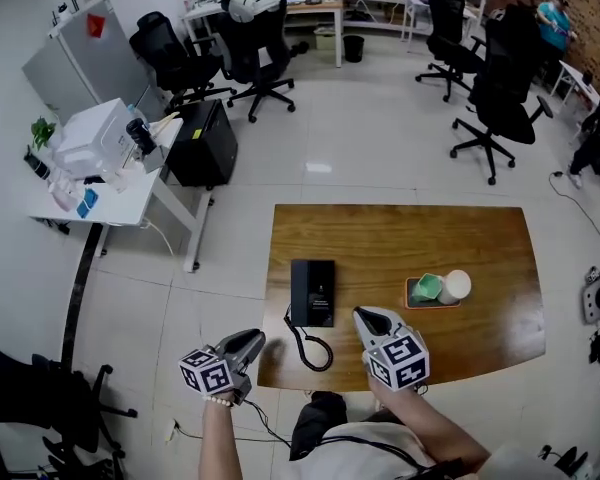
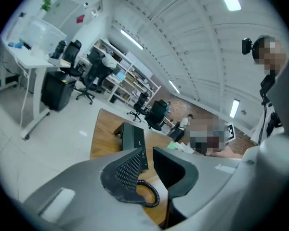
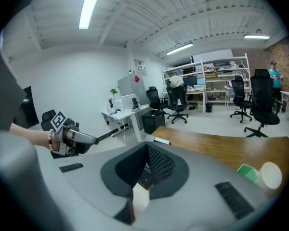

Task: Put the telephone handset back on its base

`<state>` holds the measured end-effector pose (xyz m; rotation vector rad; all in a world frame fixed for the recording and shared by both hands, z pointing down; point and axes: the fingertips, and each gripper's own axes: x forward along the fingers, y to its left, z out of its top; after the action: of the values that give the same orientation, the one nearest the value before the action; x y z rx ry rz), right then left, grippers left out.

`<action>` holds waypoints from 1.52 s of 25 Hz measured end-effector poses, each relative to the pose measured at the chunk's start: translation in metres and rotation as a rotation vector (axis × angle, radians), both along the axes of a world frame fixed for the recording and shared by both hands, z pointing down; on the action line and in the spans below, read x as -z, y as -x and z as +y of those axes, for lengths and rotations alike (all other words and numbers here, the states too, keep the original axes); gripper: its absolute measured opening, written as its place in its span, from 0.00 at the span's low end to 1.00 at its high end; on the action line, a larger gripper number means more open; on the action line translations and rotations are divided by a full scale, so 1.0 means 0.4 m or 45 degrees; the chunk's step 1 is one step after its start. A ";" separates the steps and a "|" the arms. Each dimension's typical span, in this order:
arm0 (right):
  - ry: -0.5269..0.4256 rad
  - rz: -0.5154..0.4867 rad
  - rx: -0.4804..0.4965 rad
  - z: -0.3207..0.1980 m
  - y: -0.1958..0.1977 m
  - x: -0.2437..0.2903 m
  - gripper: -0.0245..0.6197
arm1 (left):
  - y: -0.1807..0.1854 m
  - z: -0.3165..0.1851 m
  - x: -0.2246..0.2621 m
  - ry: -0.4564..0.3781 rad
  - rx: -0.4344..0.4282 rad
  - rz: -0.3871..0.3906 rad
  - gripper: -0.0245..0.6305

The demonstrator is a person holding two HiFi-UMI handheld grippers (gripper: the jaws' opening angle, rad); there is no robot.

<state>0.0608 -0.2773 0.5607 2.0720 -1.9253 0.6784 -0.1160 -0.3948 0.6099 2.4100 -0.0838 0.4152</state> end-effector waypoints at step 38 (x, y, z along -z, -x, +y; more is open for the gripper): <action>-0.178 0.026 0.284 0.233 0.023 0.126 0.04 | -0.027 0.432 0.166 -0.430 0.835 -0.338 0.04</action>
<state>0.0516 -0.1839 0.5103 1.8897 -2.2056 0.4839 -0.1050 -0.2219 0.5434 2.4508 -1.1015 0.4264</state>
